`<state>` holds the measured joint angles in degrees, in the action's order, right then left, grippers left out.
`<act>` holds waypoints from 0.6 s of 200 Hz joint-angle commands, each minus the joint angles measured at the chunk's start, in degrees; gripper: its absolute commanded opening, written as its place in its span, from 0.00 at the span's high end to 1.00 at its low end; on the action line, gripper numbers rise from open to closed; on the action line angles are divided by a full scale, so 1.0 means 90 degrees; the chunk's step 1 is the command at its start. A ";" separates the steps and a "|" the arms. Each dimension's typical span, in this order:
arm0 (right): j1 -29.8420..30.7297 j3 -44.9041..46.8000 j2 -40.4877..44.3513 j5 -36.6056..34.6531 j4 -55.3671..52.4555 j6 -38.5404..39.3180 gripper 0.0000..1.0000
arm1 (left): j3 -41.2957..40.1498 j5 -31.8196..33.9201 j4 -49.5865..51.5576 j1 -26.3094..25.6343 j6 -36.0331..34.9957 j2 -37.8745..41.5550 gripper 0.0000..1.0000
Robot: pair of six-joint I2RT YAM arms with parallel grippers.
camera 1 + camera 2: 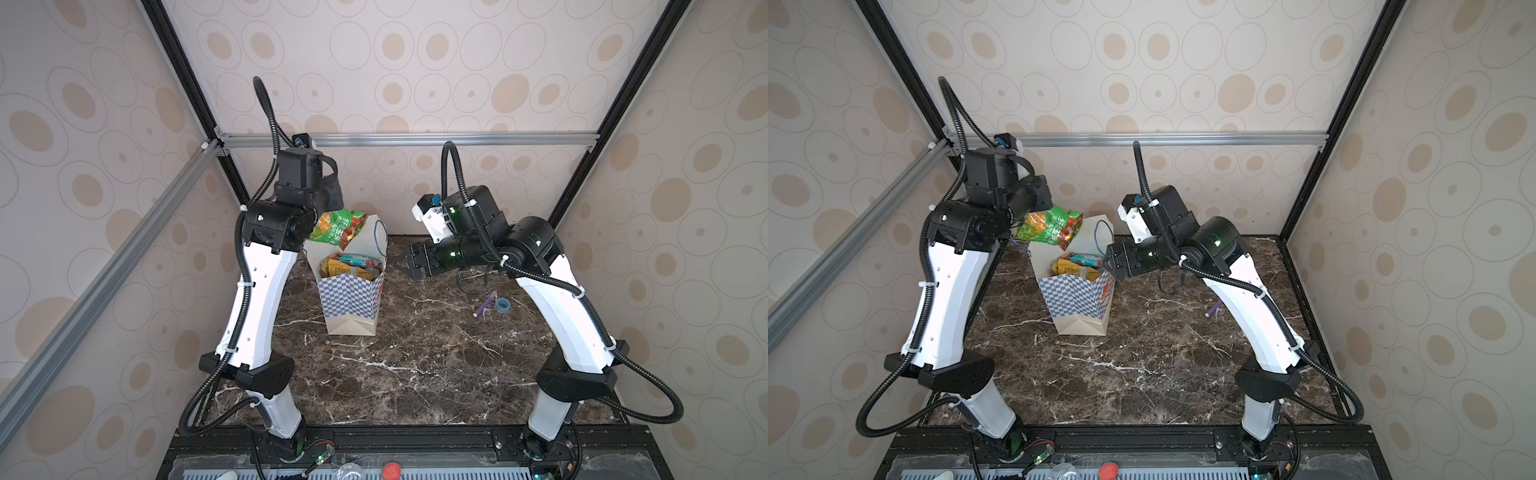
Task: Take the snacks out of the paper bag
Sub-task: Pick up the snack from the paper bag, then place the snack at the center of the table.
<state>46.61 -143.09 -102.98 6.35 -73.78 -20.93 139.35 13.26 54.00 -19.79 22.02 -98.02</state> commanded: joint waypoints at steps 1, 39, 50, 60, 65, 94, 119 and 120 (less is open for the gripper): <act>0.0054 -0.0001 0.0349 -0.0294 -0.0102 0.0106 0.13 | 0.0235 -0.0480 -0.0961 -0.0026 0.0458 0.0354 1.00; 0.0053 0.0810 0.1021 -0.0726 0.0165 0.0165 0.13 | -0.0010 -0.1279 -0.2211 -0.0182 0.0827 0.0627 1.00; 0.0047 0.1097 0.1284 -0.0916 0.0235 0.0167 0.13 | -0.0013 -0.1306 -0.2365 -0.0293 0.0880 0.0608 1.00; 0.0047 0.1441 0.1533 -0.1094 0.0273 0.0167 0.12 | -0.0022 -0.1315 -0.2483 -0.0425 0.0920 0.0580 1.00; 0.0051 0.1611 0.1669 -0.1195 0.0290 0.0167 0.12 | -0.0029 -0.1311 -0.2532 -0.0499 0.0932 0.0557 1.00; 0.0047 0.2517 0.2490 -0.1705 0.0459 0.0196 0.12 | -0.0057 -0.1209 -0.2785 -0.1045 0.0925 0.0330 1.00; 0.0048 0.3210 0.3175 -0.2030 0.0500 0.0172 0.12 | -0.0073 -0.1093 -0.3115 -0.1534 0.0896 0.0009 1.00; 0.0052 0.3236 0.3197 -0.2037 0.0506 0.0165 0.12 | -0.0073 -0.1093 -0.3136 -0.1552 0.0890 -0.0014 1.00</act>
<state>46.68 -118.08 -79.00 -7.03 -69.97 -19.81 139.09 3.03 30.57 -30.24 29.17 -95.26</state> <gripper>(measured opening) 0.882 0.047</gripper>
